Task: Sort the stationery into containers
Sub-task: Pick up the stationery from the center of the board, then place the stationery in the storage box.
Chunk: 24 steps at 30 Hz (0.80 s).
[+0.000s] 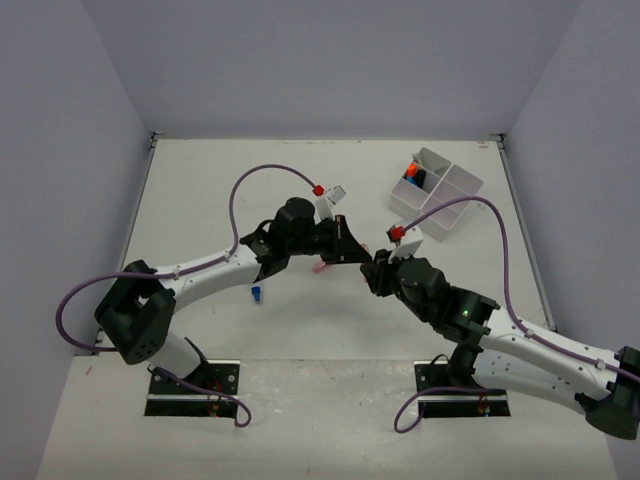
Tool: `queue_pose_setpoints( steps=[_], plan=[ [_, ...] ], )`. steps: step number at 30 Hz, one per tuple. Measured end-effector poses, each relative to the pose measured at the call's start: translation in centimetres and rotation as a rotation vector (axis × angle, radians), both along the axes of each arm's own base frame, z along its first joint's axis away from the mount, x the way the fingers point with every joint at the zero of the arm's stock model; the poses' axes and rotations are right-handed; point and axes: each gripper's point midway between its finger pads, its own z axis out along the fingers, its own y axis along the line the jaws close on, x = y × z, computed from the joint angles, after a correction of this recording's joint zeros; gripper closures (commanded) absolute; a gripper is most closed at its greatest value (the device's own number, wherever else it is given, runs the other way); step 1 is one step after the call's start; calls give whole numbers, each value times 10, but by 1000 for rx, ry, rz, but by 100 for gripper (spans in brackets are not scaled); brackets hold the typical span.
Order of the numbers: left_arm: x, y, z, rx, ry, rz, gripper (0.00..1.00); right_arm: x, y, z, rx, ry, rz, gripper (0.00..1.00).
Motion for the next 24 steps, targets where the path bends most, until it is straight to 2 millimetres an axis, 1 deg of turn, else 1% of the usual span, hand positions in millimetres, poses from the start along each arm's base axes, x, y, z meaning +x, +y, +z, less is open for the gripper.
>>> queue_pose_setpoints(
  steps=[1,3,4,5,7,8,10,13,16,18,22,24],
  plan=[
    [0,-1,1,-4,-1,-4,100,1,-1,1,1,-3,-5,92],
    [2,-3,0,-6,-3,-8,100,2,-3,1,-5,-6,-13,56],
    [3,-5,-1,-5,-5,-10,100,2,-4,0,-8,-6,-18,44],
    [6,-7,-1,-2,-21,-11,100,2,-5,-1,-12,-5,-24,26],
    [20,-16,-1,11,-71,-3,100,2,-10,-3,-19,3,-45,9],
    [32,-24,0,20,-110,12,100,0,-16,-4,-21,17,-68,3],
    [64,-39,8,32,-201,62,100,-2,-30,-5,-33,42,-119,1],
    [116,-56,19,63,-337,186,100,-7,-55,4,-28,93,-237,1],
    [174,-74,27,90,-456,342,100,-11,-83,25,-6,110,-363,1],
    [210,-87,29,83,-520,431,100,-13,-98,37,18,106,-421,1],
    [252,-100,4,131,-558,538,100,-21,-122,55,68,84,-477,1],
    [265,-105,-7,144,-569,567,100,-25,-131,61,88,71,-486,1]
  ],
)
